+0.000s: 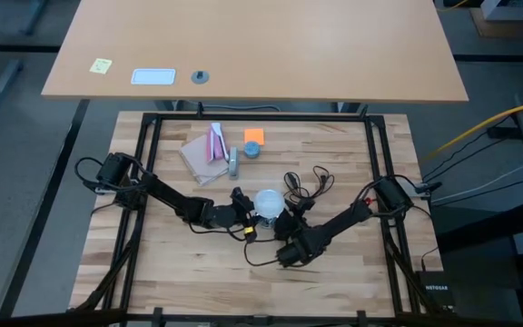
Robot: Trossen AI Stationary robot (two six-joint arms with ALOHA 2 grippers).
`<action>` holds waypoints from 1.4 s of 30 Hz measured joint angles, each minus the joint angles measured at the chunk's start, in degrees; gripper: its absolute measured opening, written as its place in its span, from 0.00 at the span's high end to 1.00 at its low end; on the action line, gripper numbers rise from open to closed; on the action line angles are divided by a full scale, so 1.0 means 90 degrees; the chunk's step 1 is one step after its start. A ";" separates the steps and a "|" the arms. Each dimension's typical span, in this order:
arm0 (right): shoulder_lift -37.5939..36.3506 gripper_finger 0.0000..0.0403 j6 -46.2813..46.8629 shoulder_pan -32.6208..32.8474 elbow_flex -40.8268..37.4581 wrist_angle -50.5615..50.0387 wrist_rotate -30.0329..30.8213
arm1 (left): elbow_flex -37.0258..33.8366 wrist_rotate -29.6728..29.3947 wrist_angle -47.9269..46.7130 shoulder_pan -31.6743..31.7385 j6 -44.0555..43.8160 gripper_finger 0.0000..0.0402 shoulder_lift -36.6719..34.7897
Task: Screw lightbulb
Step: Insert the white lightbulb into the silver lamp, then remove the white lightbulb from the silver lamp
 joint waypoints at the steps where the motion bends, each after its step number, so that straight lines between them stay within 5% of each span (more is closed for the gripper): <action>1: -0.0044 0.66 -0.0029 0.0034 -0.0007 -0.0091 -0.0050 | 0.0000 0.0000 0.0027 0.0000 -0.0105 0.60 0.0000; 15: -0.0356 0.66 0.0029 0.0482 -0.0008 -0.0768 -0.0468 | 0.0000 0.0010 0.0146 0.0000 0.0020 0.36 0.0005; 30: -0.0373 0.66 0.0034 0.0482 0.0004 -0.0867 -0.0750 | 0.0000 -0.0051 -0.0196 0.0000 0.0395 0.34 -0.0104; 42: -0.0378 0.66 0.0039 0.0482 0.0031 -0.0910 -0.0917 | -0.0002 -0.0039 -0.3731 -0.0135 -0.0300 0.34 -0.1588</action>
